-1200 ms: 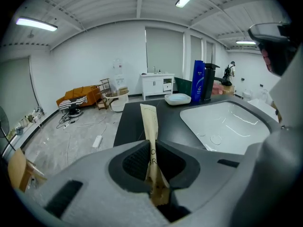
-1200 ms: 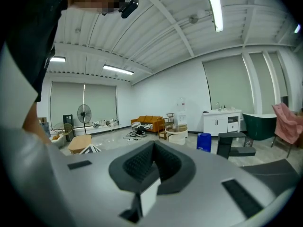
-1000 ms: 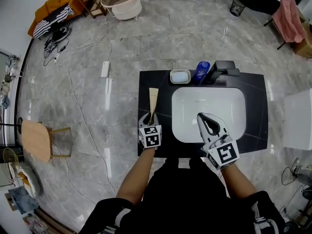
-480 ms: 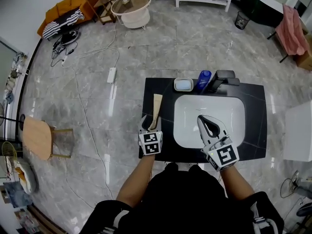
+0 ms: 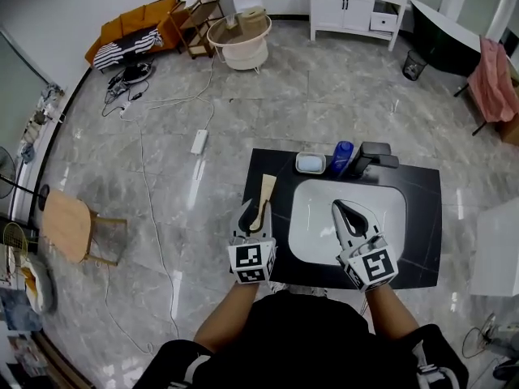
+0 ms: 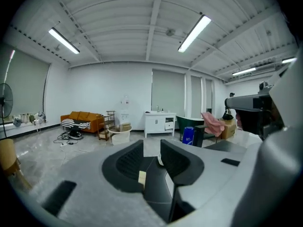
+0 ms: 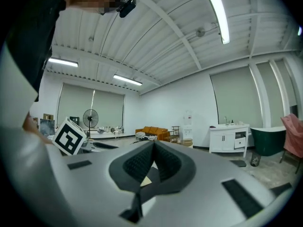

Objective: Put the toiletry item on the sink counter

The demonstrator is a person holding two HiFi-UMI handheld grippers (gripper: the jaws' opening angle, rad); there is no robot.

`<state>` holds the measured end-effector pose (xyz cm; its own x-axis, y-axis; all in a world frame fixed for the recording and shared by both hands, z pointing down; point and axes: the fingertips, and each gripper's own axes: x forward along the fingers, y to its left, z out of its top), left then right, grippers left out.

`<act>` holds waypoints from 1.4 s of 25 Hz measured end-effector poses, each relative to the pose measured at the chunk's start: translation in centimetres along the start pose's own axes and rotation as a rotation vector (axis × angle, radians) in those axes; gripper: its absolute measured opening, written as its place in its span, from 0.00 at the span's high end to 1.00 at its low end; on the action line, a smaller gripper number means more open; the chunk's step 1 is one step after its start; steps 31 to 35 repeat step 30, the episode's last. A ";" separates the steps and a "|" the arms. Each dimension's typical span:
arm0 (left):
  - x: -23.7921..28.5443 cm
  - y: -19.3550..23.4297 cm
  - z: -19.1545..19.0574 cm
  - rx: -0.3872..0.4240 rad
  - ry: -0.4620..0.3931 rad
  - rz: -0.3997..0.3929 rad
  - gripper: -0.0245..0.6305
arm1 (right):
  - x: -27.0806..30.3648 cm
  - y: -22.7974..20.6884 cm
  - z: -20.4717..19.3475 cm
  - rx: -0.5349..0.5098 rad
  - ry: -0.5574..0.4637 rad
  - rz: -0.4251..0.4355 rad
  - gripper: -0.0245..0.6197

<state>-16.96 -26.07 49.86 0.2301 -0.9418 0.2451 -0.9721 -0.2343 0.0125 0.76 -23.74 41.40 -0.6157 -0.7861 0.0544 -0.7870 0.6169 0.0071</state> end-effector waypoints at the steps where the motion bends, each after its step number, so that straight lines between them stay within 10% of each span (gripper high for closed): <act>1: -0.3 -0.2 0.8 0.003 -0.021 0.007 0.79 | -0.2 0.0 0.4 -0.010 -0.009 0.003 0.95; 4: -1.3 -0.9 3.1 0.005 -0.086 0.022 0.94 | -0.7 -0.2 1.5 -0.040 -0.030 0.004 0.95; 35: -4.0 -2.5 4.7 0.032 -0.130 0.015 0.94 | -2.7 -1.2 4.4 -0.102 -0.129 -0.042 0.95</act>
